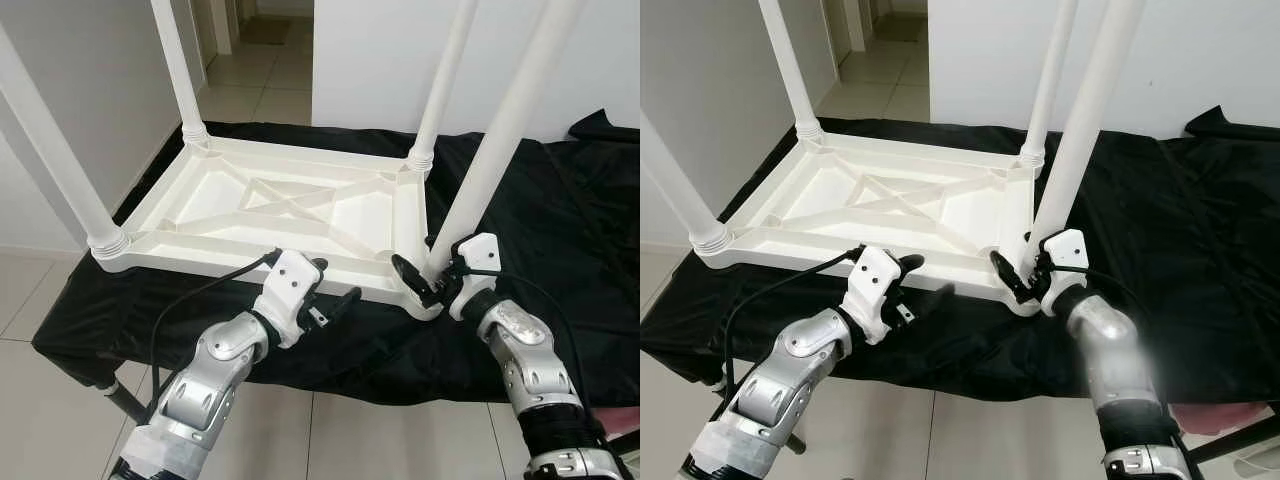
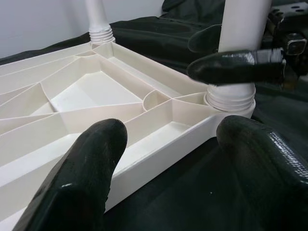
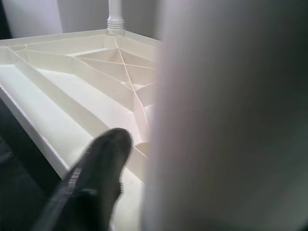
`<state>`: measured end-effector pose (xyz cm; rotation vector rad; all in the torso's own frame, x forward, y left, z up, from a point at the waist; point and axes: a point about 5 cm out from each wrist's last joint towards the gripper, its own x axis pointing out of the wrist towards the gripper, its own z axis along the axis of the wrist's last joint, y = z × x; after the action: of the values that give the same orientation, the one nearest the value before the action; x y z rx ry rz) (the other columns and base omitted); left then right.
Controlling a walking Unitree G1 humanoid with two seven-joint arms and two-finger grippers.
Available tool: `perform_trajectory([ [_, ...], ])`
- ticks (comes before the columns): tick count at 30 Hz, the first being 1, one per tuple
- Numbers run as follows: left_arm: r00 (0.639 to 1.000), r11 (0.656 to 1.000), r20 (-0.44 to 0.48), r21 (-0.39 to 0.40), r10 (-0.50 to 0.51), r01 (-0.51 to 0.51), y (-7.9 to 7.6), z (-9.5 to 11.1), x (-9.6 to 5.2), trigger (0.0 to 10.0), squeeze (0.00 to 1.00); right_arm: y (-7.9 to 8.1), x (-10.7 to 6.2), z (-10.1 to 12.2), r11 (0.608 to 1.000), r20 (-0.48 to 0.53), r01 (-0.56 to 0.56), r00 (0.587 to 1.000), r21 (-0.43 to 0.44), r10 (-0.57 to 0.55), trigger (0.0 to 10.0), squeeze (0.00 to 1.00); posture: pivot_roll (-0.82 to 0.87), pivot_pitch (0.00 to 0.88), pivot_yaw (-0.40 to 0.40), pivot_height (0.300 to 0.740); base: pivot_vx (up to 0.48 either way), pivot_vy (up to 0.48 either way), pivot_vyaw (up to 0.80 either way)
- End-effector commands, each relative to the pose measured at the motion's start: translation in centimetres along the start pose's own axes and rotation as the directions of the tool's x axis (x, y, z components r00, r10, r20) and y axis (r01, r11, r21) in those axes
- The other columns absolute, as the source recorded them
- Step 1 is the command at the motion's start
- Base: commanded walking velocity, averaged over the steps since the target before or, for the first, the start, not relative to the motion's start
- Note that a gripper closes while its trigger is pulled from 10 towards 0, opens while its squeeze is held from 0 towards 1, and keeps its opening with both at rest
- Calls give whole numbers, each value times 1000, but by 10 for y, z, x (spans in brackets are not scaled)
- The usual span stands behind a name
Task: Building children table
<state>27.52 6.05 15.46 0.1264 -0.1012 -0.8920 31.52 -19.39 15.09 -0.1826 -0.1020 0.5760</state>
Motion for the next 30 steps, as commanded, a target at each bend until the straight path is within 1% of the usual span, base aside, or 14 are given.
perform_trajectory([
  [1, 999, 999, -16, -2, -36, 36, -3, -3, -1, 10000, 0, 5, 2, -5, 998, -23, -64, 998, 3, 64, 0, 0, -7, 14, 27, 740, 0, 0, 0],
  [5, 999, 999, -21, -4, -36, 36, -3, -5, -2, 10000, 0, 3, 1, -8, 997, -40, -77, 996, -7, 77, 0, 0, -10, 20, 30, 740, 0, 0, 0],
  [8, 998, 998, -20, -18, -54, 53, -7, -4, -2, 10000, 0, 0, -6, -13, 996, -61, -93, 994, -1, 93, 0, 0, -12, 25, 33, 740, 0, 0, 0],
  [13, 998, 998, -15, -29, -53, 52, -8, -5, -1, 10000, 0, 1, -9, -16, 996, -68, -87, 994, 14, 88, 0, 0, -20, 31, 42, 740, 0, 0, 0],
  [14, 998, 998, -15, -25, -53, 53, -8, -4, -1, 10000, 0, 0, -9, -16, 997, -68, -72, 995, 17, 73, 6706, 0, -25, 23, 40, 740, 0, 0, 0],
  [15, 998, 998, -15, -25, -53, 53, -8, -4, -1, 10000, 0, 0, -9, -16, 997, -68, -72, 995, 17, 73, 6706, 0, -25, 23, 40, 740, 0, 0, 0],
  [16, 998, 998, -10, -21, -62, 62, -9, -4, 0, 10000, 0, 1, -7, -14, 999, -54, -44, 997, 29, 46, 10000, 0, -28, 32, 42, 740, 0, 0, 0],
  [17, 998, 998, -25, -2, -64, 64, -8, -7, 1, 10000, 0, 2, -5, -13, 999, -45, 7, 999, 34, -5, 10000, 0, -30, 1, 31, 740, 0, 0, 0],
  [19, 998, 998, -25, -2, -64, 64, -8, -7, 1, 10000, 0, 2, -5, -13, 999, -45, 7, 999, 34, -5, 10000, 0, -30, 1, 31, 740, 0, 0, 0],
  [20, 998, 998, -15, -13, -60, 60, -8, -6, 2, 10000, 0, 7, -2, -13, 997, -45, 69, 997, 44, -67, 10000, 0, -30, 0, 22, 740, 0, 0, 0],
  [21, 998, 998, -15, -13, -60, 60, -8, -6, 2, 10000, 0, 7, -2, -13, 997, -45, 69, 997, 44, -67, 10000, 0, -30, 0, 22, 740, 0, 0, 0],
  [25, 999, 998, -4, -15, -54, 54, -6, -5, 7, 10000, 0, 23, 4, -13, 965, -48, 245, 969, 91, -242, 10000, 0, -34, 0, 17, 740, 0, 0, 0],
  [26, 998, 998, -2, -15, -57, 57, -7, -4, 7, 10000, 0, 26, 4, -13, 958, -50, 267, 963, 104, -263, 10000, 0, -34, 0, 17, 740, 0, 0, 0],
  [30, 998, 998, 0, -16, -61, 61, -8, -4, 7, 10000, 0, 28, 4, -11, 948, -44, 302, 953, 105, -299, 10000, 0, -35, 0, 15, 740, 0, 0, 0],
])
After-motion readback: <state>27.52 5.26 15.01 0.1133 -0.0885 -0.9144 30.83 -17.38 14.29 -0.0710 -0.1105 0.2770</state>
